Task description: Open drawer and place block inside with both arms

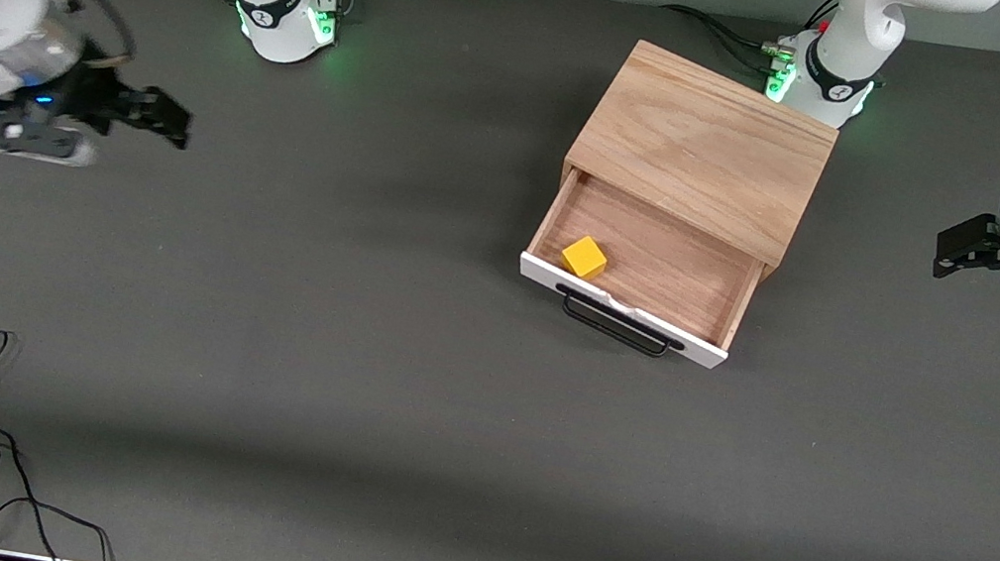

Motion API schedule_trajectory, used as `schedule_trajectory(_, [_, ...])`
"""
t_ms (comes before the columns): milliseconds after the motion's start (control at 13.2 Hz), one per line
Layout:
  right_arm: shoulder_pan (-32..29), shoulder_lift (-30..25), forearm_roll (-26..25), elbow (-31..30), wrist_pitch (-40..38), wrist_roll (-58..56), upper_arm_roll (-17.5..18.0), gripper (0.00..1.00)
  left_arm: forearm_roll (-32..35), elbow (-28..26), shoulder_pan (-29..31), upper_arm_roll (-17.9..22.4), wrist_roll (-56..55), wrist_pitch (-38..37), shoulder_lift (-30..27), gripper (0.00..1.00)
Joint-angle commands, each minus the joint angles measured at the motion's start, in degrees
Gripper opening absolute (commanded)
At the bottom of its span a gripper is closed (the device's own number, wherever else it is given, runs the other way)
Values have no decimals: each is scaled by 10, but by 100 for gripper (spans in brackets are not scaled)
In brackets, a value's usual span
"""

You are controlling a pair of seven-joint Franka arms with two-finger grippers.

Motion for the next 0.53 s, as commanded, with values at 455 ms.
schedule_trajectory(455, [38, 44, 6, 111, -43, -68, -81, 99, 8, 5, -13, 6, -3, -8, 0, 100])
